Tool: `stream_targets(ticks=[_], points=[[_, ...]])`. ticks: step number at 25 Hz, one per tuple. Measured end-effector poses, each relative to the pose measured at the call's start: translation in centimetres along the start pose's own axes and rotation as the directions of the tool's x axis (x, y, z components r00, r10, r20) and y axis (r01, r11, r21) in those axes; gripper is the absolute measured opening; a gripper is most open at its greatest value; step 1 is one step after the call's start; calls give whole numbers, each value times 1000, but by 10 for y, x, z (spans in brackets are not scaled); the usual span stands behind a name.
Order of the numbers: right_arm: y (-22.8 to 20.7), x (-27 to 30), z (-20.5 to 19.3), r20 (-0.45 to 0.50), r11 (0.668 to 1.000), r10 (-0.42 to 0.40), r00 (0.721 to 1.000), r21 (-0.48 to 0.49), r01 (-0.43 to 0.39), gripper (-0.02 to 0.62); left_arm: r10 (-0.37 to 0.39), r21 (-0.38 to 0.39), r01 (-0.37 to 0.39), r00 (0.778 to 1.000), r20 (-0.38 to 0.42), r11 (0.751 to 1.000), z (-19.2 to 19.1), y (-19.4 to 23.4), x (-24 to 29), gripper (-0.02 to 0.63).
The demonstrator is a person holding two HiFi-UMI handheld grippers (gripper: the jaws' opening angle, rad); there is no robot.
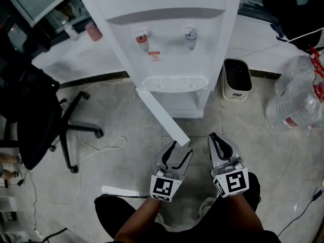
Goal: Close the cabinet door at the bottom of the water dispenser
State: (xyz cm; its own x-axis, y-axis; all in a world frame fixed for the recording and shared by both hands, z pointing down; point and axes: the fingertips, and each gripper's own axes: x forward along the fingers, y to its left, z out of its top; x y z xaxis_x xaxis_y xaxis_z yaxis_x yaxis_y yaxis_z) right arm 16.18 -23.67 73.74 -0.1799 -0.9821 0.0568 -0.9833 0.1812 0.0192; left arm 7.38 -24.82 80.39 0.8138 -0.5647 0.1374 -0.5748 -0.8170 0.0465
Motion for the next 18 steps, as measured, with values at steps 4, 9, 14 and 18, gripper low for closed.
stream_targets(ticks=[4,9,14,18], points=[[-5,-1,-1,1,1000,-12,1000,-15,12,26,-15,-1,15,1000,7,1000,4,-4,10,272],[-12,-2,-3,1,999,-32,999,-27,32,14,-28,7,28,999,17,1000,8,-9,26,272],[-16,-3,4,43,998,-45,998,-49,47,3,-39,10,39,999,13,999,6,-14,43,272],[-24,-8,0,30,997,-67,997,-46,69,3,-44,23,43,999,16,999,9,-18,59,272]])
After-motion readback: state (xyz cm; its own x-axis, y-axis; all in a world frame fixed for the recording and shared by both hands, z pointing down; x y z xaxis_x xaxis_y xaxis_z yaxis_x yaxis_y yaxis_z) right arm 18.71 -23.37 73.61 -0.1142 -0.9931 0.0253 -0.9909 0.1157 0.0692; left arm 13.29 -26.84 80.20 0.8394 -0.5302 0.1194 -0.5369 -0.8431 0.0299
